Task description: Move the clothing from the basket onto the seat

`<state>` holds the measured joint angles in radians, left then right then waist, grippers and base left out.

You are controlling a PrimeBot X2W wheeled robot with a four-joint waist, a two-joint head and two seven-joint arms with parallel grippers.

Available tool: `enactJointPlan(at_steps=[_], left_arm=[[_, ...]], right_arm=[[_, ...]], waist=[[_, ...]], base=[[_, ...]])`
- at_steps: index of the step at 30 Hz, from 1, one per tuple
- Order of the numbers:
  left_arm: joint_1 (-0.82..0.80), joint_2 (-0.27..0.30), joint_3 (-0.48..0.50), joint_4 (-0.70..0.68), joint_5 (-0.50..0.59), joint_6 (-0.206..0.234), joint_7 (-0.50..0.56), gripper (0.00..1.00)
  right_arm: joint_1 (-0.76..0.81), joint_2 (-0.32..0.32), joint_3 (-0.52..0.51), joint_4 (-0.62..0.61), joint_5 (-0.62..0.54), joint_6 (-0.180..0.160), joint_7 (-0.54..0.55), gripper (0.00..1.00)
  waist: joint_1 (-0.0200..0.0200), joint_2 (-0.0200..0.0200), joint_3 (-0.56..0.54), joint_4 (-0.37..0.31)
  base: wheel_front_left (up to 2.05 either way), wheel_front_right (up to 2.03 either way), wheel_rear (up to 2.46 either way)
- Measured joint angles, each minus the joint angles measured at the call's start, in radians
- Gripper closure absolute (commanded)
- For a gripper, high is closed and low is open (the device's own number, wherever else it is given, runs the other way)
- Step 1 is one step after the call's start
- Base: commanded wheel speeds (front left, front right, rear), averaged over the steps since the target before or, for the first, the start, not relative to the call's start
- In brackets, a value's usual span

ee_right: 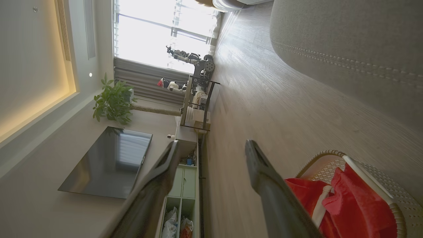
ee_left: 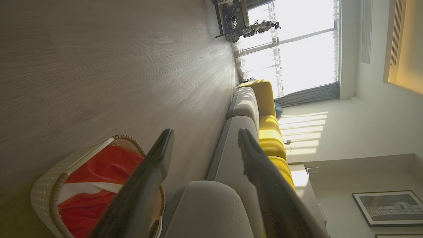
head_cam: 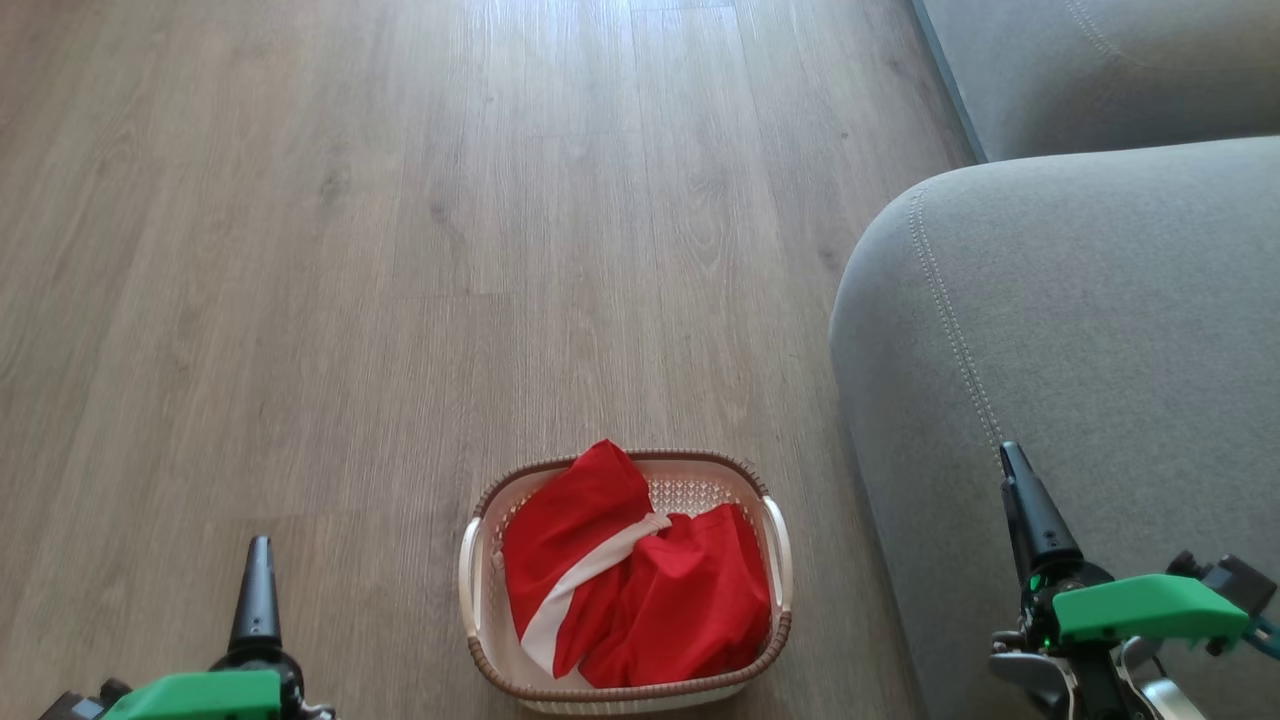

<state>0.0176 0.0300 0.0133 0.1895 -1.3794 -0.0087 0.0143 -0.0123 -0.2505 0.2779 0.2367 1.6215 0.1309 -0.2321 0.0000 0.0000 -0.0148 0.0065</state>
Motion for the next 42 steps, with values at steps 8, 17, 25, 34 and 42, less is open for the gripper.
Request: enactJointPlan(at_steps=[8, 17, 25, 34, 42], left_arm=[[0.001, 0.000, -0.026, -0.015, 0.159, 0.009, -0.025, 0.00], [0.005, 0.000, -0.035, -0.028, 0.294, 0.019, -0.051, 0.00], [0.029, 0.001, -0.040, -0.036, 0.405, 0.028, -0.071, 0.00], [0.044, 0.002, -0.054, -0.038, 0.561, 0.028, -0.097, 0.00], [0.047, 0.006, -0.062, -0.038, 0.686, 0.036, -0.116, 0.00]], right_arm=[[0.001, 0.022, -0.021, -0.019, -0.143, 0.000, 0.000, 0.00], [0.003, 0.034, -0.045, -0.031, -0.303, 0.000, -0.002, 0.00], [0.004, 0.058, -0.065, -0.034, -0.441, 0.000, -0.003, 0.00], [0.005, 0.068, -0.082, -0.033, -0.574, 0.000, -0.007, 0.00], [0.007, 0.090, -0.096, -0.027, -0.707, 0.000, -0.007, 0.00]], waist=[[0.0000, 0.0000, -0.003, 0.003], [0.0000, 0.0000, -0.009, 0.004], [0.0000, 0.0000, -0.015, 0.005], [0.0000, 0.0000, -0.020, 0.006], [0.0000, 0.0000, -0.024, 0.007]], base=[[0.00, 0.00, 0.00], [0.00, 0.00, 0.00], [0.00, 0.00, 0.00], [0.00, 0.00, 0.00], [0.00, 0.00, 0.00]])
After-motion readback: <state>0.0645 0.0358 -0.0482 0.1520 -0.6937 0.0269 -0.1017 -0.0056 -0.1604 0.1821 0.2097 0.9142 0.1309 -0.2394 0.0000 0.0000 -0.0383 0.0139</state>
